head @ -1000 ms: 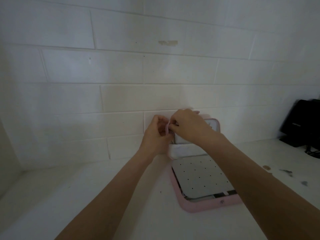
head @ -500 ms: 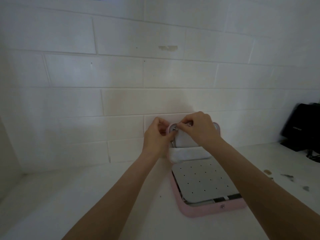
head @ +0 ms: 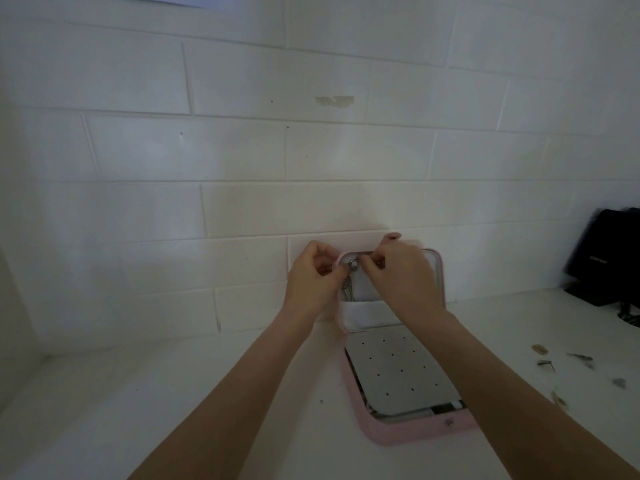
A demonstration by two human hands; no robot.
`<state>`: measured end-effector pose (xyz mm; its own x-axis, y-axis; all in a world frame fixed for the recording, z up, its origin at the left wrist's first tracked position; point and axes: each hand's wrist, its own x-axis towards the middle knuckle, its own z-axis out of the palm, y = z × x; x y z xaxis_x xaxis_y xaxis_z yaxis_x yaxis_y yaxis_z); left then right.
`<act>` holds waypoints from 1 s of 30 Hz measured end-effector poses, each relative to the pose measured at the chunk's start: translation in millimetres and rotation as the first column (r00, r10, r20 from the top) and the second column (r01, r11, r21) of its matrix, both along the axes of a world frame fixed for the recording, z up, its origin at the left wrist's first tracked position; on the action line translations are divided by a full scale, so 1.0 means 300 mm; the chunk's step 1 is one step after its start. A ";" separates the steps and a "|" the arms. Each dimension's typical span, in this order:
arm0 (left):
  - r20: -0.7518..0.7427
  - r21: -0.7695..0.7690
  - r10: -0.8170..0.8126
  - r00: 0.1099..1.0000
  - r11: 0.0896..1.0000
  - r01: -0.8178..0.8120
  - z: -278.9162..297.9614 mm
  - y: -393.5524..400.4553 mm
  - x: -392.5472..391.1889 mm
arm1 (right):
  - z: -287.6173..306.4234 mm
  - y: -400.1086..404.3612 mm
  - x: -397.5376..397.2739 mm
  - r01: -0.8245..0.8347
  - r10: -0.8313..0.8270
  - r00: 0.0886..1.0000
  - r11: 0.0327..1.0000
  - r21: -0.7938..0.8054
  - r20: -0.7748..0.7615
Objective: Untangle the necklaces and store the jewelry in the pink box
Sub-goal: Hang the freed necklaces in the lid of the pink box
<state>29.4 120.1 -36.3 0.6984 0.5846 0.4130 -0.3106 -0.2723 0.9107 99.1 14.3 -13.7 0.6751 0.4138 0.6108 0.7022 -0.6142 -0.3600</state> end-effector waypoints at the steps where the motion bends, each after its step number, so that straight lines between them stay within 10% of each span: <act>1: 0.000 0.002 0.000 1.000 1.000 0.000 -0.001 0.000 0.000 | -0.009 -0.001 0.002 -0.017 0.019 0.999 0.999 0.027 -0.043; 19: -0.097 0.094 -0.022 0.995 0.995 0.031 0.003 0.007 -0.023 | -0.023 -0.117 0.042 -0.239 0.183 0.883 0.968 -0.078 -0.433; 30: 0.002 0.192 0.086 0.996 0.978 -0.085 0.016 -0.019 -0.012 | 0.010 -0.116 0.046 -0.037 0.037 0.999 0.996 -0.078 0.007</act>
